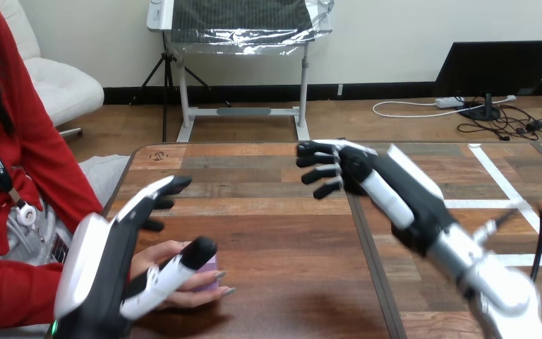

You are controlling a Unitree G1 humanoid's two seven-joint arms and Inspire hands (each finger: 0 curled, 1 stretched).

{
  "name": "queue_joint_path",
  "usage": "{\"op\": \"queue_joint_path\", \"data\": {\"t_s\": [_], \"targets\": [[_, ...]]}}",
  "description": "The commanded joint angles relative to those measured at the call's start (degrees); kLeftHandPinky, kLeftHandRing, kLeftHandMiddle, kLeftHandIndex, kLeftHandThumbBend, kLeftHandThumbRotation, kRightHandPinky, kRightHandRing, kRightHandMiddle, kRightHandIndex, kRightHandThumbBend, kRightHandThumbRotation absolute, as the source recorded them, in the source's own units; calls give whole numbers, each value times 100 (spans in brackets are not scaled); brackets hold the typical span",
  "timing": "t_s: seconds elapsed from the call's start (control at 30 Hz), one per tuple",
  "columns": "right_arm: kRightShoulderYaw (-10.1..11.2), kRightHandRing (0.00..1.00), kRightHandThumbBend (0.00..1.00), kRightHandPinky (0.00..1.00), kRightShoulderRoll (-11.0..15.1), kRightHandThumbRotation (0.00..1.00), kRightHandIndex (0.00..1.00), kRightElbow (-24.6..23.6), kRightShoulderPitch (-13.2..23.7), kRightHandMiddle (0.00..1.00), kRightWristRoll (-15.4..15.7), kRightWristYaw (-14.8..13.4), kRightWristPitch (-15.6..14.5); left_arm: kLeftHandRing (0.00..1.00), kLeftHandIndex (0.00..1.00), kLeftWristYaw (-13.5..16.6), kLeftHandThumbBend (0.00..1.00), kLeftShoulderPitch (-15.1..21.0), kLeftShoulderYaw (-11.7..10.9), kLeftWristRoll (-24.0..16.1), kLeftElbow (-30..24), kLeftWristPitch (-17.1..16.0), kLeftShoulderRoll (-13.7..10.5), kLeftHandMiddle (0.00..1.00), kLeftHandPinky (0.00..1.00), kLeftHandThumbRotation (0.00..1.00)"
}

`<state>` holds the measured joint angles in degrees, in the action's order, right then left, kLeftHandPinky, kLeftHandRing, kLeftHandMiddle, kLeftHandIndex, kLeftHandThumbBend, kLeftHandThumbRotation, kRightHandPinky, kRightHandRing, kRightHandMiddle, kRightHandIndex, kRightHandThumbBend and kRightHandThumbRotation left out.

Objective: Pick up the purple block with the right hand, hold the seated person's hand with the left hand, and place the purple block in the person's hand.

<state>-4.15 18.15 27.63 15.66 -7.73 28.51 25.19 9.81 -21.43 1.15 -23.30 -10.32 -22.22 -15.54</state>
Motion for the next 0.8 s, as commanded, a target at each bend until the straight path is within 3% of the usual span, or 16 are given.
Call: {"op": "queue_joint_path", "data": {"t_s": [0.0, 0.3, 0.47, 0.6, 0.77], "targets": [[88, 76, 88, 67, -256, 100, 83, -755, -330, 80, -222, -84, -140, 77, 79, 250, 87, -160, -43, 49, -184, -291, 240, 81, 67, 100], [74, 79, 86, 68, -554, 100, 85, -1288, -1058, 81, -551, -29, -205, 78, 78, 189, 74, -678, 74, 676, -327, -842, 559, 80, 70, 100], [32, 80, 87, 72, -734, 100, 86, -1579, -1469, 83, -732, 4, -269, 78, 76, -74, 66, -935, 221, 1203, -376, -1246, 602, 79, 70, 100], [9, 80, 86, 73, -836, 100, 86, -1702, -1701, 83, -834, 82, -230, 77, 76, -184, 67, -1145, 279, 1381, -490, -1335, 707, 78, 70, 100], [6, 80, 83, 74, -960, 100, 86, -1809, -1986, 83, -821, 95, -115, 78, 76, -483, 71, -1436, 443, 1875, -657, -1334, 732, 78, 71, 100]]}}
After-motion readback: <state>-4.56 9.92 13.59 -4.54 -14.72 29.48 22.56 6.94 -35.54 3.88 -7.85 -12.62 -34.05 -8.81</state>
